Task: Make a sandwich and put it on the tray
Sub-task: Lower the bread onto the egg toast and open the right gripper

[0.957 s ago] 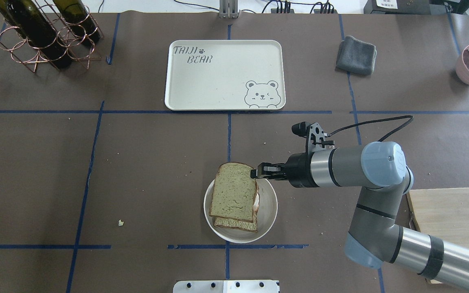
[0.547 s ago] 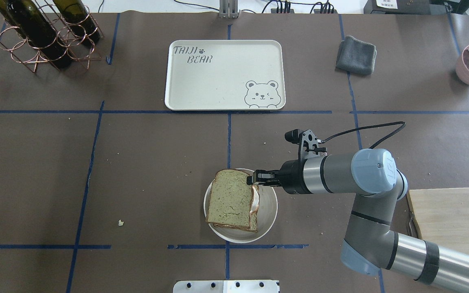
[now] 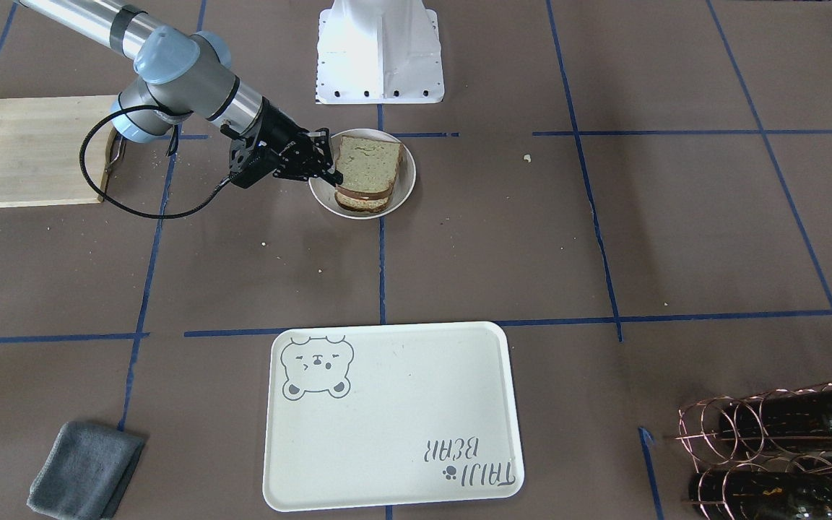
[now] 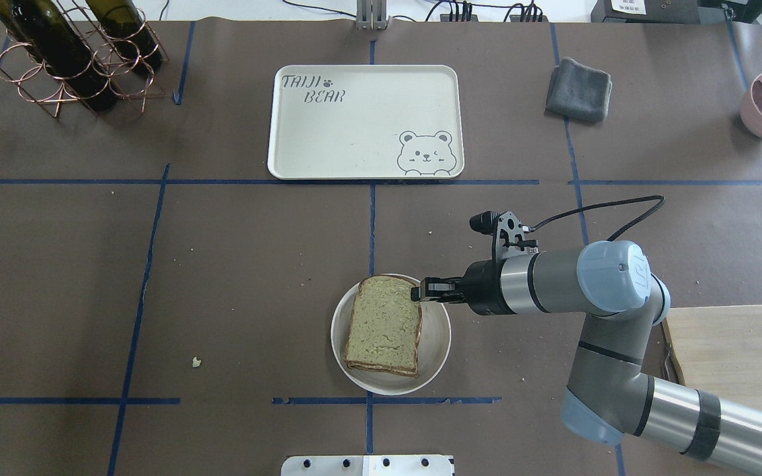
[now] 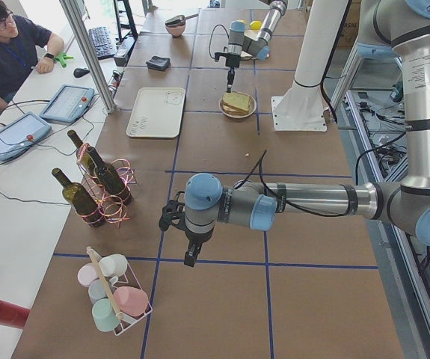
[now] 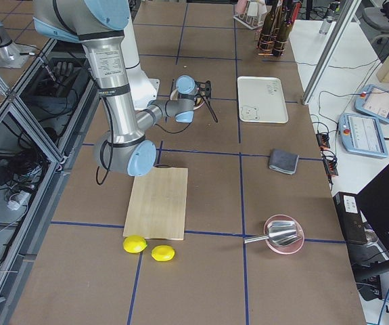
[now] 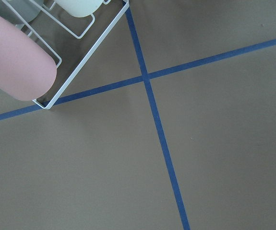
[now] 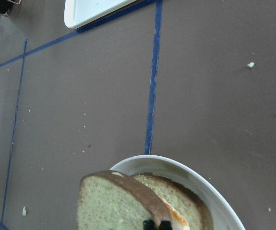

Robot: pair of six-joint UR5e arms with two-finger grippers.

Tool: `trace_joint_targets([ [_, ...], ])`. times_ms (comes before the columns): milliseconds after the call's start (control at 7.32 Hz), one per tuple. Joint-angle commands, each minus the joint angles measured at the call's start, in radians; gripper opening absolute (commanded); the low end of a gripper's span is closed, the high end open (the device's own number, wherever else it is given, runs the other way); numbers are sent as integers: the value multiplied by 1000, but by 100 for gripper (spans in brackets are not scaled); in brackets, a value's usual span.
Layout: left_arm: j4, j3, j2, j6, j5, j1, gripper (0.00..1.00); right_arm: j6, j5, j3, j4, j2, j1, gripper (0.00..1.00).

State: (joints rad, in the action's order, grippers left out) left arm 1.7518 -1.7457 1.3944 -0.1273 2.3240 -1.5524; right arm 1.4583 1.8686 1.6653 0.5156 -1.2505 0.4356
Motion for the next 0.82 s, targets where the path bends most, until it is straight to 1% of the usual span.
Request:
trace_joint_targets([
  [0, 0, 2, 0, 0, 0, 0, 100, -4, -12, 1, 9, -3, 0, 99],
  [137, 0, 0, 0, 0, 0, 0, 100, -4, -13, 8, 59, -1, 12, 100],
  [410, 0, -2, 0, 0, 0, 0, 100, -7, 24, 16, 177, 3, 78, 100],
  [547, 0, -2, 2, 0, -2, 0, 100, -47, 87, 17, 251, 3, 134, 100],
  [683, 0, -6, 2, 3, -2, 0, 100, -117, 127, 39, 349, 2, 191, 100],
])
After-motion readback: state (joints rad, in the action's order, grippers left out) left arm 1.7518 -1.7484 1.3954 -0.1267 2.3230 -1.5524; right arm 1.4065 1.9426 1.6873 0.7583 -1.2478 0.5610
